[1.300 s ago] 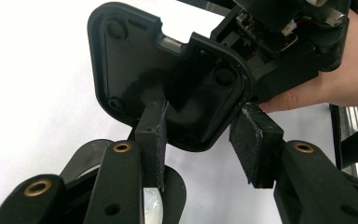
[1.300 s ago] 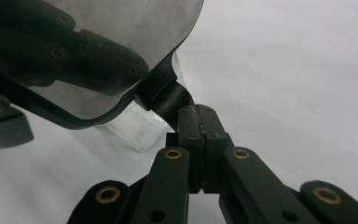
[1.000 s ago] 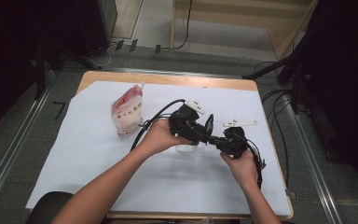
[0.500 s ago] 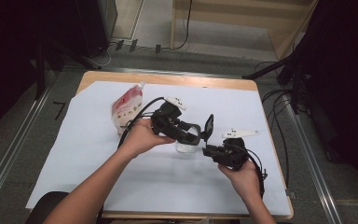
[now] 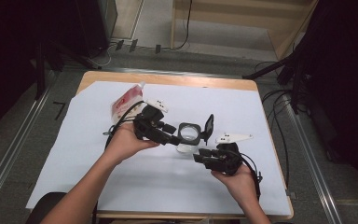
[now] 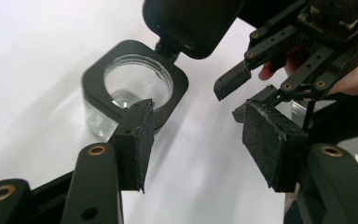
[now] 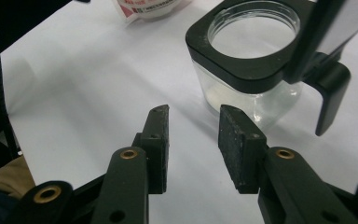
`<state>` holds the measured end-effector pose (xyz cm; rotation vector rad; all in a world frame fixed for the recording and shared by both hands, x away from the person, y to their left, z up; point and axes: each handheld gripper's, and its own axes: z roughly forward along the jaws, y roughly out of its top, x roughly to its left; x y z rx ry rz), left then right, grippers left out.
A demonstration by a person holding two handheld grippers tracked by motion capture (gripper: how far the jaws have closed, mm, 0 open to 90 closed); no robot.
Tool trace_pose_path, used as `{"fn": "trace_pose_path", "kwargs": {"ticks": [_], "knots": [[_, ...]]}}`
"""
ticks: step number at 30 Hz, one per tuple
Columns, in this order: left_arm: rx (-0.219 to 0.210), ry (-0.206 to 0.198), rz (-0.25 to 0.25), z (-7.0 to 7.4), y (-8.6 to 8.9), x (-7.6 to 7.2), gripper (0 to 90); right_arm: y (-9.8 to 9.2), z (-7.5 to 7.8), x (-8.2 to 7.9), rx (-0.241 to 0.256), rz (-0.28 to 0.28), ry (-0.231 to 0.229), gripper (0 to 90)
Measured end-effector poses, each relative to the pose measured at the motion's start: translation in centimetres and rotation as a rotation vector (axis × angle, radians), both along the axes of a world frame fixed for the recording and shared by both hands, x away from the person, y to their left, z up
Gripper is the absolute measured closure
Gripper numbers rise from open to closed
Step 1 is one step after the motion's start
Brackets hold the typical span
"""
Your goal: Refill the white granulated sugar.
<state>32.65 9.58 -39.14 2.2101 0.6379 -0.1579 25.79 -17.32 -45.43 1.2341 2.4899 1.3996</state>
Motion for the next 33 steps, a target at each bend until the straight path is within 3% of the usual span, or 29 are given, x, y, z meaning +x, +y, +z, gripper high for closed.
{"fn": "trace_pose_path", "kwargs": {"ticks": [5, 11, 17, 25, 28, 33], "knots": [[0.018, -0.024, 0.036, 0.6, 1.6, -0.2, 42.0, 0.9, -0.1, -0.2, -0.023, 0.034, -0.020, 60.7], [0.002, -0.034, 0.085, 1.5, 3.5, -0.3, 41.8, 1.5, 0.2, -0.7, -0.017, 0.068, -0.061, 61.9], [0.012, -0.030, 0.117, 1.5, 5.2, -0.1, 41.8, 1.9, 0.3, -0.5, 0.009, 0.077, -0.022, 60.7], [0.012, -0.030, 0.154, 1.7, 6.8, -0.1, 42.0, 3.2, 0.0, -0.6, -0.021, 0.120, -0.043, 57.7], [0.039, -0.037, 0.167, 1.7, 7.5, -0.2, 42.0, 3.5, -0.2, -0.6, -0.026, 0.132, -0.042, 56.7], [0.024, -0.024, 0.193, 1.8, 8.9, -0.3, 42.0, 3.9, -0.5, -0.3, -0.026, 0.140, -0.031, 54.7]]}}
